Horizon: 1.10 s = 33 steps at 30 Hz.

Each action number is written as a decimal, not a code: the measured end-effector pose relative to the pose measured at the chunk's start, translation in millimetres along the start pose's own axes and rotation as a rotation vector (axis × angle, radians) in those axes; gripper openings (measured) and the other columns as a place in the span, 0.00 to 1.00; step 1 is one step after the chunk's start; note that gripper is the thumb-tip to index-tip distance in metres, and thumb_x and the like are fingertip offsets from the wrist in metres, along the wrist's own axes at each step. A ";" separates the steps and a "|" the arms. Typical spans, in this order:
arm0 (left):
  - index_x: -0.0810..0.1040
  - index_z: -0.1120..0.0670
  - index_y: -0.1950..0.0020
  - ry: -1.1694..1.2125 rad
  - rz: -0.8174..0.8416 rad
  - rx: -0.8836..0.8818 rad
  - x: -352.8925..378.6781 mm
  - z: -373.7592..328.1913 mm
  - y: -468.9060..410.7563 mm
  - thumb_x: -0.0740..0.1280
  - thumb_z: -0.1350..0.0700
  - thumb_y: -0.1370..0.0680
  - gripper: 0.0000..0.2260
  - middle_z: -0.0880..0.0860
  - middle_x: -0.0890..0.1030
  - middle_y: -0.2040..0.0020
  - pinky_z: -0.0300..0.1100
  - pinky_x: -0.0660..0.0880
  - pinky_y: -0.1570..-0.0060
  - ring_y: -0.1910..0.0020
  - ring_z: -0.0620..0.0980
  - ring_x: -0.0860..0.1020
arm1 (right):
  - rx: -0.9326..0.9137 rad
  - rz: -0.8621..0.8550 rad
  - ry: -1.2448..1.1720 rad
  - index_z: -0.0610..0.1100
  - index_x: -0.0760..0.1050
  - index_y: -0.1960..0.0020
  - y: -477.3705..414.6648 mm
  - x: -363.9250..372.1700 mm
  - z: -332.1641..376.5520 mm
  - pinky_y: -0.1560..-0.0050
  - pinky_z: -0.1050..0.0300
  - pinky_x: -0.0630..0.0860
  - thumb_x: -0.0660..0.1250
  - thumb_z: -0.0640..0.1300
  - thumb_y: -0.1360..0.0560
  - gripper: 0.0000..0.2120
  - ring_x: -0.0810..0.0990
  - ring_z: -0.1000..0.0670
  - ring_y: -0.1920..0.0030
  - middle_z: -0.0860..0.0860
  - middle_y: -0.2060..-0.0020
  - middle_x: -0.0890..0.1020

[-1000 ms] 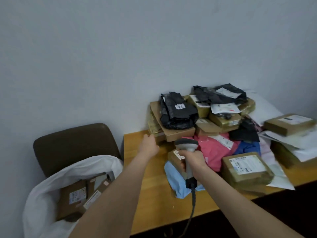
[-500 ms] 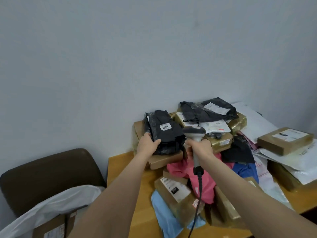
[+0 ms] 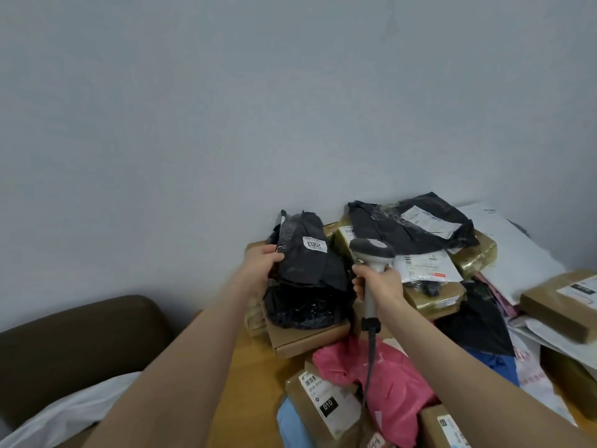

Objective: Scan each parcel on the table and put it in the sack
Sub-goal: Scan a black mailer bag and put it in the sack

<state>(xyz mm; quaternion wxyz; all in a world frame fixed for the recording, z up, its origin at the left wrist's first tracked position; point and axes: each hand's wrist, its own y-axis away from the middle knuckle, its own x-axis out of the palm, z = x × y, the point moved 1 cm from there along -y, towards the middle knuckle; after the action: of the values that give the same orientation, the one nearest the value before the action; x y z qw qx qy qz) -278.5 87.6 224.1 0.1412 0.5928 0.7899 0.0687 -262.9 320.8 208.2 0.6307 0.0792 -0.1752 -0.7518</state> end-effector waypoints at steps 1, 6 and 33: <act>0.81 0.57 0.51 -0.003 0.053 -0.014 -10.7 -4.3 6.5 0.63 0.67 0.22 0.09 0.50 0.85 0.62 0.39 0.79 0.64 0.62 0.47 0.82 | 0.001 0.012 -0.018 0.38 0.77 0.58 -0.8 1.3 1.3 0.73 0.59 0.74 0.72 0.39 0.27 0.05 0.77 0.52 0.77 0.48 0.75 0.79; 0.80 0.57 0.51 -0.270 0.159 -0.142 -48.5 11.9 42.5 0.61 0.68 0.22 0.10 0.56 0.81 0.55 0.41 0.78 0.61 0.57 0.51 0.80 | 0.032 0.170 0.000 0.38 0.78 0.48 5.9 8.5 -2.8 0.63 0.54 0.79 0.74 0.41 0.28 0.12 0.81 0.49 0.60 0.45 0.60 0.82; 0.81 0.58 0.49 -0.445 -0.264 -0.131 -33.0 81.1 75.0 0.72 0.54 0.26 0.09 0.55 0.83 0.52 0.47 0.77 0.53 0.53 0.54 0.80 | 0.132 0.313 0.092 0.35 0.78 0.52 60.1 -0.9 -58.2 0.66 0.56 0.79 0.72 0.39 0.27 0.07 0.81 0.48 0.69 0.42 0.65 0.83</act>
<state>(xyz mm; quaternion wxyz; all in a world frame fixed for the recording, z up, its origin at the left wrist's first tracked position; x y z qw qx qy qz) -176.6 72.8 172.4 0.3569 0.4746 0.8040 -0.0314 -187.6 303.6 176.1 0.7408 0.1267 -0.2052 -0.6270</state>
